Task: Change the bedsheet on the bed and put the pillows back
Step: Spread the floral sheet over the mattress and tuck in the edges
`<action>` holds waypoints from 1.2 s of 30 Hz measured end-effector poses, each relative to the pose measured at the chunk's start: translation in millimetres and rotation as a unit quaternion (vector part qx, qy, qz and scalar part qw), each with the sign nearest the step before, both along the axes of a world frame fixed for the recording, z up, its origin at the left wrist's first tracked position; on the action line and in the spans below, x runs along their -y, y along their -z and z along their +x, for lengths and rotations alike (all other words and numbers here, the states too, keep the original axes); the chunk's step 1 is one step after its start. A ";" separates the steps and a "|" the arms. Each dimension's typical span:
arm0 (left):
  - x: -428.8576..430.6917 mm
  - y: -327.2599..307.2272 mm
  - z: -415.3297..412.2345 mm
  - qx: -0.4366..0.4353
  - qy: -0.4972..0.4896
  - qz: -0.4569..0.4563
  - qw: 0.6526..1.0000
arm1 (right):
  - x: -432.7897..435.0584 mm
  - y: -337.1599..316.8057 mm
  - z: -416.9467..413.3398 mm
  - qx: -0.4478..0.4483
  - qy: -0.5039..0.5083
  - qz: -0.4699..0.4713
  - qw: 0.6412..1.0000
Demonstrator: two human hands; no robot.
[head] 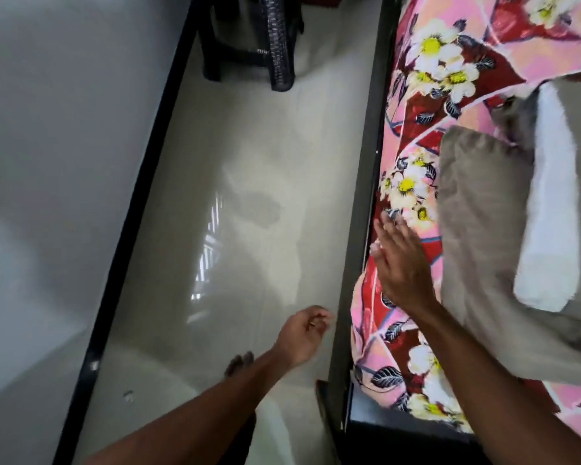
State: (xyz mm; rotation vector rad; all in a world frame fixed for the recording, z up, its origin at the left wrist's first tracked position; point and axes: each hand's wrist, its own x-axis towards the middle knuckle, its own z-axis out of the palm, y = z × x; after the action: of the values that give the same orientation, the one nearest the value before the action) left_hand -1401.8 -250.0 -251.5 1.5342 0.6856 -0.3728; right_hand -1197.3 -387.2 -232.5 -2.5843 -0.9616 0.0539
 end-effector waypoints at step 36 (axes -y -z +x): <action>-85.8 -89.0 548.8 0.171 0.112 0.309 0.929 | -129.3 -41.8 288.0 -0.049 0.355 0.147 0.922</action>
State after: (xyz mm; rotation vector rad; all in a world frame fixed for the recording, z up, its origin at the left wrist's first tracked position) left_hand -853.1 -164.2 -162.5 2.2221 0.3597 -0.0408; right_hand -909.4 -257.9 -190.7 -2.4552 0.0457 -0.1429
